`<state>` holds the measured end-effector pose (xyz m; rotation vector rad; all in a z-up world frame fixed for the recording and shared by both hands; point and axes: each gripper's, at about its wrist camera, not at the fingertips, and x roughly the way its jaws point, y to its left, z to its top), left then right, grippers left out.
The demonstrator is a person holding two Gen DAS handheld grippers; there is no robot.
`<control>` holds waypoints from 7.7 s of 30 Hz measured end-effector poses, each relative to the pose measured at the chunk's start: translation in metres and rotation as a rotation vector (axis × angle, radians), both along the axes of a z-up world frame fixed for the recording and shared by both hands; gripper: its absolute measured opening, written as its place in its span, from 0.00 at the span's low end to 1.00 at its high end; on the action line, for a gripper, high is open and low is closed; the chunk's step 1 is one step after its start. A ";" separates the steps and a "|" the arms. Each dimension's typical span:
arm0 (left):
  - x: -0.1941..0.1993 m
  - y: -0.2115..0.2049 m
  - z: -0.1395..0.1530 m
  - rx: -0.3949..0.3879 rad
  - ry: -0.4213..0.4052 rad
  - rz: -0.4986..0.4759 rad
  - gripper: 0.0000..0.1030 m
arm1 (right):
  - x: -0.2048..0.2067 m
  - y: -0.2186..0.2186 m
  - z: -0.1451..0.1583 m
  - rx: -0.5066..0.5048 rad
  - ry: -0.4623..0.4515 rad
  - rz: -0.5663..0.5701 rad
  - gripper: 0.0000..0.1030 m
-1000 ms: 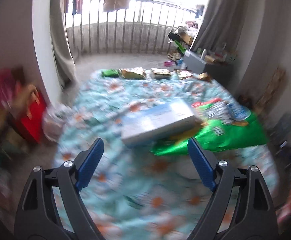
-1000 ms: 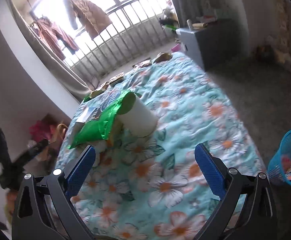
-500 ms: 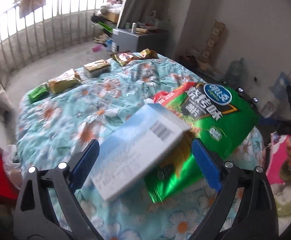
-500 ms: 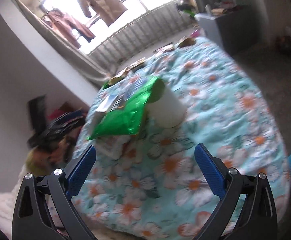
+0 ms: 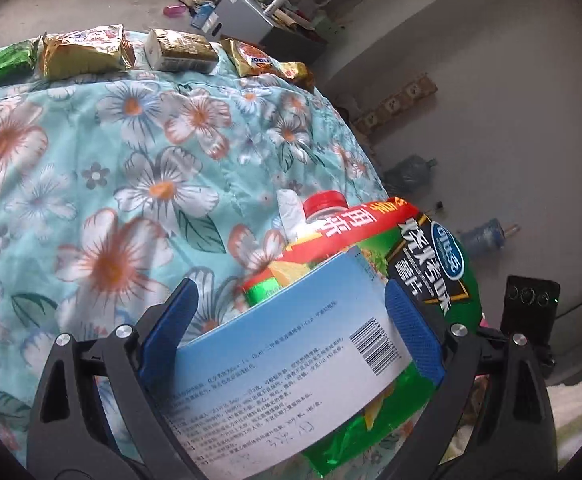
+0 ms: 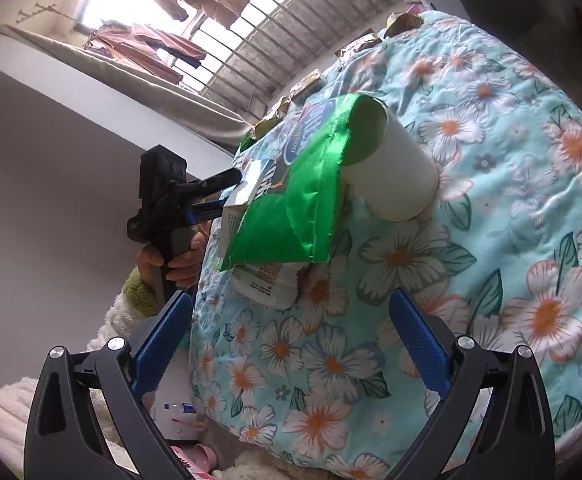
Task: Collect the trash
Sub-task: 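Grasp the white-blue box with the left tool while the right grasps the green chip bag, then lift the box and green chip bag up off the bed, then carry the box and green chip bag toward the blue wastebasket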
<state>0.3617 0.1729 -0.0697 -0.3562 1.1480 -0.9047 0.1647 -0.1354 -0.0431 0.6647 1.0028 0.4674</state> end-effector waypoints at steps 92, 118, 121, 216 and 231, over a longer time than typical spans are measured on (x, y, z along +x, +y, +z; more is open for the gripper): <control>-0.213 0.022 0.053 0.438 -0.307 0.517 0.82 | 0.047 0.030 -0.012 0.180 -0.084 -0.055 0.08; -0.202 0.031 0.027 0.570 -0.270 0.556 0.29 | 0.049 0.034 -0.011 0.184 -0.079 -0.046 0.08; -0.203 0.027 0.031 0.601 -0.304 0.560 0.27 | 0.047 0.034 -0.007 0.188 -0.094 -0.039 0.07; -0.250 -0.516 0.088 0.219 -0.520 -0.320 0.27 | -0.279 -0.378 -0.107 0.344 -0.441 -1.068 0.04; -0.245 -0.715 -0.057 0.340 -0.371 -0.466 0.28 | -0.265 -0.461 -0.202 0.171 -0.146 -1.314 0.07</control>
